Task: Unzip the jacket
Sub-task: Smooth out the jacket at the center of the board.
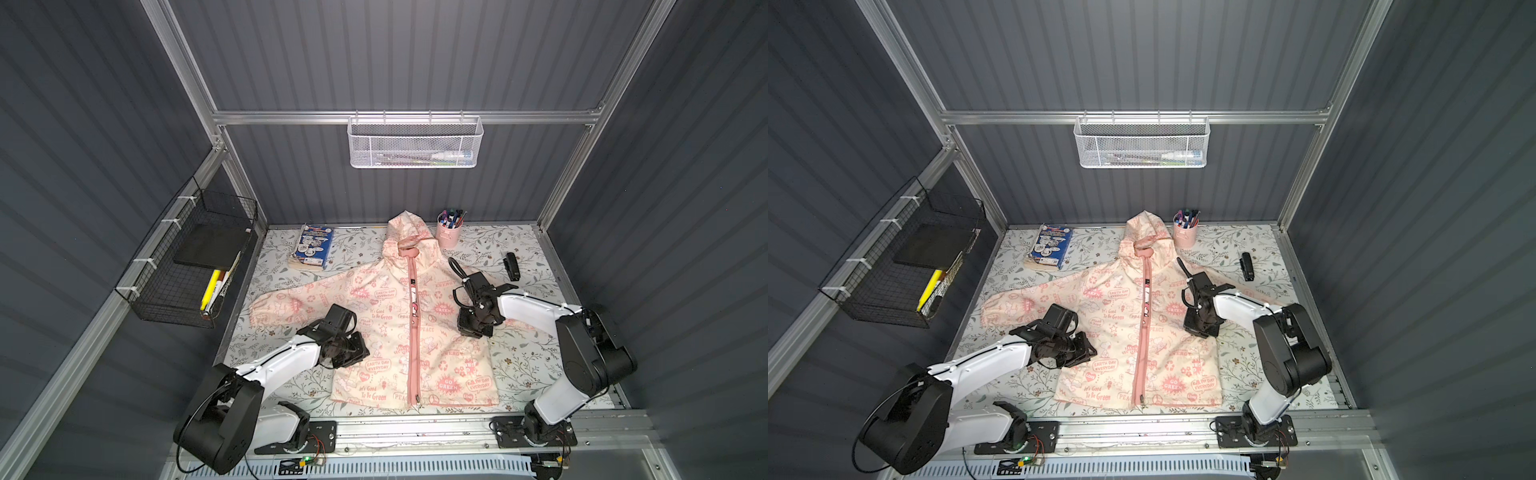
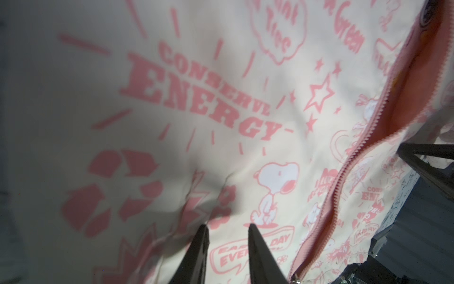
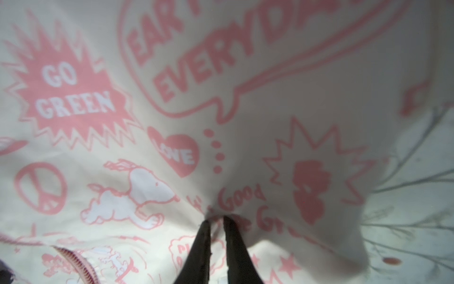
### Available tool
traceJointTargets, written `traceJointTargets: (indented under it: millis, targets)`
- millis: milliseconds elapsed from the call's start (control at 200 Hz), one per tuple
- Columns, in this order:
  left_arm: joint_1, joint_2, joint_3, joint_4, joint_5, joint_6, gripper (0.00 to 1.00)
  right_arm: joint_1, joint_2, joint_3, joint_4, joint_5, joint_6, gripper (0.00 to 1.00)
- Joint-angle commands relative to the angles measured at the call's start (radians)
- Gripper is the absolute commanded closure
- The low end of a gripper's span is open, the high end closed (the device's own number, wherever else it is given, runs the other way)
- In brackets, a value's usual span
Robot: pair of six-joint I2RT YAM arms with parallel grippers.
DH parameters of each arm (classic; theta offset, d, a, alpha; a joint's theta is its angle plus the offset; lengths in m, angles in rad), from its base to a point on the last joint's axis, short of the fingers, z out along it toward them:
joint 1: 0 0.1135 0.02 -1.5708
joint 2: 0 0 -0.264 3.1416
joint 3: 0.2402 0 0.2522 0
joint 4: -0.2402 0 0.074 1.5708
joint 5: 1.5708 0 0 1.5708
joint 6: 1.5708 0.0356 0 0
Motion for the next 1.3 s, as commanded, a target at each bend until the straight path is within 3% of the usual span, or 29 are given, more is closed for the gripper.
traceJointTargets:
  millis: [0, 170, 355, 495, 931, 1296]
  targets:
    - [-0.001, 0.061, 0.167, 0.045, -0.031, 0.071, 0.65, 0.001, -0.085, 0.040, 0.055, -0.012, -0.070, 0.82]
    - [0.061, 0.300, 0.450, 0.091, -0.053, 0.262, 0.63, -0.038, -0.036, 0.125, 0.067, 0.107, -0.054, 0.82]
    - [0.201, 0.460, 0.599, 0.173, -0.026, 0.363, 0.64, -0.116, 0.070, 0.219, 0.091, 0.088, -0.050, 0.83]
    - [0.238, 0.612, 0.702, 0.155, -0.040, 0.432, 0.66, -0.156, 0.174, 0.317, 0.051, 0.019, -0.062, 0.83]
    - [0.314, 0.759, 0.753, 0.148, -0.049, 0.438, 0.68, -0.163, 0.345, 0.454, -0.036, 0.035, -0.078, 0.83]
    - [0.354, 0.760, 0.660, 0.123, -0.085, 0.431, 0.70, -0.175, 0.381, 0.463, -0.064, 0.061, -0.085, 0.84]
